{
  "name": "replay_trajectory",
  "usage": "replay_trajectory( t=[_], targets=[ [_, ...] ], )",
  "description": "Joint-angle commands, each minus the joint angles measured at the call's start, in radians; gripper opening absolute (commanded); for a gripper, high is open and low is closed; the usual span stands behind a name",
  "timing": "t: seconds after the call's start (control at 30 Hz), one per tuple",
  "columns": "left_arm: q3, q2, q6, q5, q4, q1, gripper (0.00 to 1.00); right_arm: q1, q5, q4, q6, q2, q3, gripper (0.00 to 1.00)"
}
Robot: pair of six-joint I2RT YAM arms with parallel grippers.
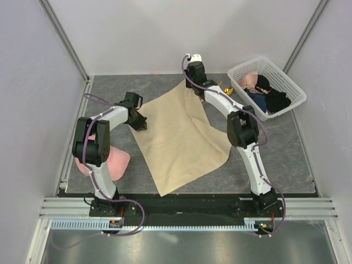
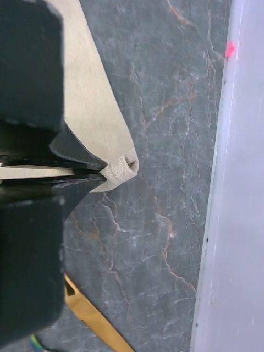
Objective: Fold the napkin into a case and place the utensils inside
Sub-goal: Flatten out the crumpled napkin at the center of the board.
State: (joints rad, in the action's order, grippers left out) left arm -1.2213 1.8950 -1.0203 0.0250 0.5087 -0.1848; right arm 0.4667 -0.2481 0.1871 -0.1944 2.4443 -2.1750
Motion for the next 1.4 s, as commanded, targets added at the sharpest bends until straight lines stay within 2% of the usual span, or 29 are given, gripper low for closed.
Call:
replay_trajectory(
  t=[0.0,0.03,0.13,0.23,0.3,0.43,0.5,0.57,0.6,0.67,0.8,0.87,0.9,1.0,1.03,1.13,1.37],
  targets=[
    [-0.062,0.025,-0.035,0.03,-0.05,0.022,0.08,-0.025,-0.011,-0.011,0.064,0.059,-0.12,0.22],
    [-0.081,0.039,-0.012,0.015,-0.047,0.027,0.08,-0.051,-0.003,0.012,0.043,0.058,-0.127,0.49],
    [-0.164,0.047,0.089,0.012,-0.032,0.027,0.1,-0.106,0.061,0.168,-0.032,0.021,-0.163,0.72],
    [-0.219,-0.002,0.178,-0.009,-0.006,0.018,0.18,-0.138,0.081,0.348,-0.077,-0.086,-0.106,0.75],
    [-0.253,-0.036,0.212,-0.019,0.034,-0.007,0.25,-0.149,0.101,0.432,-0.108,-0.21,0.033,0.77],
    [-0.258,-0.112,0.224,-0.057,0.158,-0.105,0.26,-0.189,0.167,0.511,-0.168,-0.428,0.338,0.71],
    [-0.21,-0.152,0.204,-0.117,0.162,-0.18,0.25,-0.207,0.191,0.508,-0.2,-0.561,0.529,0.69],
    [-0.173,-0.189,0.174,-0.145,0.172,-0.261,0.25,-0.224,0.19,0.506,-0.191,-0.637,0.628,0.68],
    [-0.164,-0.203,0.151,-0.134,0.186,-0.29,0.26,-0.224,0.181,0.503,-0.186,-0.701,0.721,0.67],
    [-0.162,-0.238,0.137,-0.102,0.264,-0.384,0.27,-0.237,0.205,0.5,-0.194,-0.773,0.803,0.64],
    [-0.144,-0.309,0.1,0.044,0.396,-0.527,0.32,-0.246,0.225,0.463,-0.2,-0.827,0.97,0.49],
    [-0.075,-0.344,0.085,0.058,0.402,-0.594,0.33,-0.246,0.21,0.46,-0.174,-0.809,0.991,0.42],
    [-0.048,-0.37,0.062,0.061,0.399,-0.61,0.33,-0.246,0.204,0.454,-0.168,-0.801,1.007,0.34],
    [0.045,-0.393,0.022,0.061,0.37,-0.611,0.29,-0.244,0.222,0.393,-0.157,-0.792,1.043,0.19],
    [0.058,-0.402,0.019,0.061,0.351,-0.607,0.28,-0.246,0.225,0.376,-0.158,-0.791,1.05,0.17],
    [0.091,-0.393,0.017,0.032,0.277,-0.561,0.27,-0.246,0.23,0.327,-0.18,-0.763,1.074,0.16],
    [0.042,-0.269,0.068,-0.003,0.231,-0.4,0.24,-0.264,0.136,0.284,-0.244,-0.735,1.158,0.12]
  ],
)
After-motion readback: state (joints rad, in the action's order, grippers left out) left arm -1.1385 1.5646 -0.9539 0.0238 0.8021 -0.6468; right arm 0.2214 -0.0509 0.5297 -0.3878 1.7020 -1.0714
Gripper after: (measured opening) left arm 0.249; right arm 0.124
